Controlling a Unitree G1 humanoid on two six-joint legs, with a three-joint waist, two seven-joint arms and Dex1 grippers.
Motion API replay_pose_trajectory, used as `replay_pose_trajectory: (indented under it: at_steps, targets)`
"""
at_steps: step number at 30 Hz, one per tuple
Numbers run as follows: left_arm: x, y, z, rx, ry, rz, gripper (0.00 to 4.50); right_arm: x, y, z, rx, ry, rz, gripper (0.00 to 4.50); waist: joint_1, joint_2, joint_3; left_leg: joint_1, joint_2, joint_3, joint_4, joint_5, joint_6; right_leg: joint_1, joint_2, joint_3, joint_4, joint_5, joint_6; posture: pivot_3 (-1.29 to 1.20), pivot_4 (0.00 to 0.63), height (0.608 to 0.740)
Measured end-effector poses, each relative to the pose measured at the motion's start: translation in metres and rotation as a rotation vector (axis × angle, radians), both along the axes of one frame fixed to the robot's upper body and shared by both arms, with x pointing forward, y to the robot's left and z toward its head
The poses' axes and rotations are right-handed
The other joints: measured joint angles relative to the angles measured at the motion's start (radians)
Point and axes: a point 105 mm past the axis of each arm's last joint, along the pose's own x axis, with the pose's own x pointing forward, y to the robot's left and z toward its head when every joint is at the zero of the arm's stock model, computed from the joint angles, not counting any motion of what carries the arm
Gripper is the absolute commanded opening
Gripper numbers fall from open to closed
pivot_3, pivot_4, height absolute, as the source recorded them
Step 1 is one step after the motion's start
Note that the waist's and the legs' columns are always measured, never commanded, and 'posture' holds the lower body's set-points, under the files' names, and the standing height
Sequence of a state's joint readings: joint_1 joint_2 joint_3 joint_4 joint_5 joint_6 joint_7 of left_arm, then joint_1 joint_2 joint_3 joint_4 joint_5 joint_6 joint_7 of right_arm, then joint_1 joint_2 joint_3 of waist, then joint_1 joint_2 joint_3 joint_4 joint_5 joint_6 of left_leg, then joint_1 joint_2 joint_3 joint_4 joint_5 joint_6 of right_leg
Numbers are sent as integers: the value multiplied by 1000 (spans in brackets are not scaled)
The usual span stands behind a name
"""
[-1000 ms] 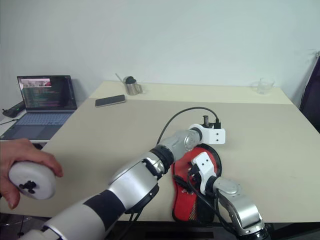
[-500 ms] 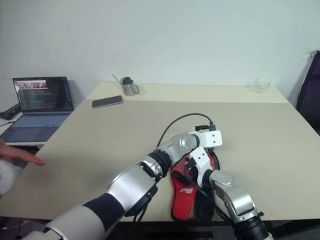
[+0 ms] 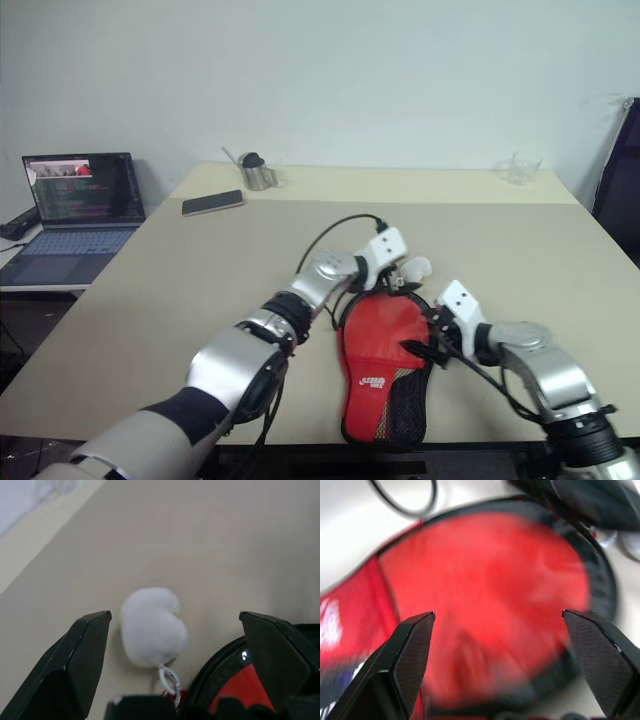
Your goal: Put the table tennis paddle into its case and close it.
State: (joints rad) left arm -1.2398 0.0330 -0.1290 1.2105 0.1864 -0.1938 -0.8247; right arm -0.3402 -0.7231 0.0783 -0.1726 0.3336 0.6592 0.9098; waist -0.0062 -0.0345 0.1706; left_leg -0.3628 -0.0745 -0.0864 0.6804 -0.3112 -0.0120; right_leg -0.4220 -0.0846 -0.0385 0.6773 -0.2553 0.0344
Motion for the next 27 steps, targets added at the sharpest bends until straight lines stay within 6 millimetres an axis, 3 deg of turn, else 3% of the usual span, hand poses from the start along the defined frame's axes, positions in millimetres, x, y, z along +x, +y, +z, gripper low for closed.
replay_pose_trajectory:
  at_steps: [3,8,11,16,22,27]
  targets:
    - [-12,18,6,-15,27,-104,4483,2,-12,7,-37,-3,17,4500,-4,0,0,0,0,1,0,0,0,0,0,1,0,0,0,0,150,740]
    - [-39,40,-8,9,80,-179,4483,25,-22,33,-32,-98,-14,4500,-5,0,0,0,0,-1,1,0,0,0,0,1,0,0,0,0,150,740]
    - [-58,47,-11,-67,178,-183,4483,52,-29,52,-22,-198,-121,4500,-2,0,0,-1,0,-1,1,0,0,0,-1,1,0,0,-1,0,150,740]
    - [-70,45,-32,-128,230,-88,4483,95,-18,74,122,-284,-321,4500,0,1,0,0,0,-1,1,0,0,0,-1,2,0,1,-1,0,150,740]
    - [-64,28,-42,-217,269,38,4483,137,-2,75,241,-226,-590,4500,3,2,-1,0,0,0,1,0,0,0,-1,2,1,1,-2,0,150,740]
    - [-51,29,-56,-228,263,174,4483,154,-2,49,187,-150,-756,4500,2,2,-1,-1,0,0,1,0,0,-1,-1,2,0,1,-2,0,150,740]
